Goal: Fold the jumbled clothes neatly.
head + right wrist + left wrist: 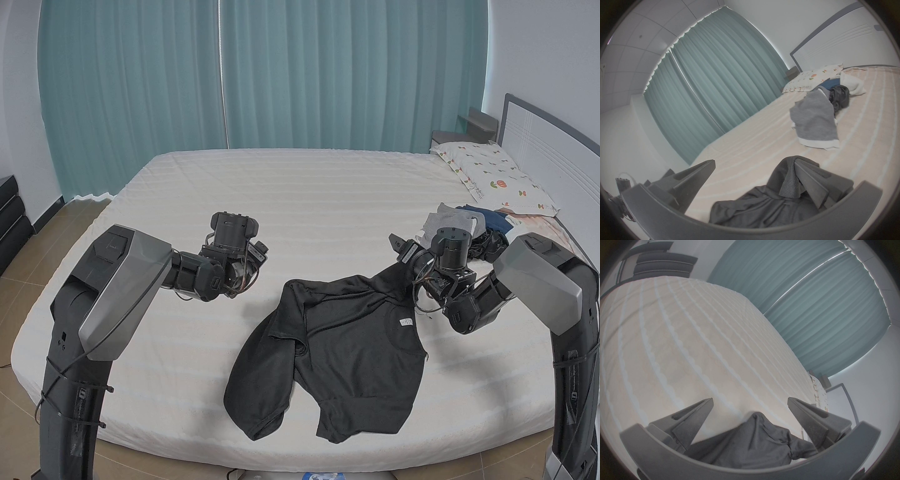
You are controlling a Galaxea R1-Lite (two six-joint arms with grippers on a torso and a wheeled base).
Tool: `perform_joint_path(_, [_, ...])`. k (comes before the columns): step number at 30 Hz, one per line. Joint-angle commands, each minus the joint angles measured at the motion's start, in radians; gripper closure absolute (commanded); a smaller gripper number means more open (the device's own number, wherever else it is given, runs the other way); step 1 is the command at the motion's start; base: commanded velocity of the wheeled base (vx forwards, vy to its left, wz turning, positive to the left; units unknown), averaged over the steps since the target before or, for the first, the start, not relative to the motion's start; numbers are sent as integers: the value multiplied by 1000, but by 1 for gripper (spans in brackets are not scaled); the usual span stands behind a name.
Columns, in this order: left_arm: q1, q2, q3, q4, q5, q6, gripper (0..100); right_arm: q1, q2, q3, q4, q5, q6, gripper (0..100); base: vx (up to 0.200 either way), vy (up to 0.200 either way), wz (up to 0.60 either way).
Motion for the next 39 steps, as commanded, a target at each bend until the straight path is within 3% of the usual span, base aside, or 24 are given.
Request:
perform_joint_path(1, [38,43,-11,5,9,9,0,-40,45,-7,27,-38,-21,0,0,0,0])
perform_joint_path(6, [44,-3,58,51,-11,6,0,-92,97,-75,-13,-79,-17,0,0,0,0])
perform_joint_path(11, [44,-136,254,37,-147,5,0,-117,120,-56,-19,-99,-27,0,0,0,0])
perform_joint_path(14, [43,-197,343,19,-190,8,0,-117,109,37,0,-67,-70,0,0,0,0])
perform_joint_path(15, [43,-256,420,-8,-211,5,0,-121,88,113,-14,7,-143,0,0,0,0])
perform_joint_path(17, [43,-302,495,-40,-215,5,0,-141,84,122,-19,30,-182,0,0,0,0])
perform_joint_path(20, [41,-345,602,-98,-218,5,0,-163,104,30,-40,-2,-169,0,0,0,0])
perform_joint_path(24, [34,-386,734,-190,-219,3,0,-149,65,64,-77,-10,-68,0,0,0,0])
perform_joint_path(30, [12,-432,952,-371,-218,3,0,-117,-80,395,-111,183,-47,0,0,0,0])
perform_joint_path(39, [-19,-426,1121,-517,-213,-21,0,-88,-139,808,-269,314,-34,0,0,0,0])
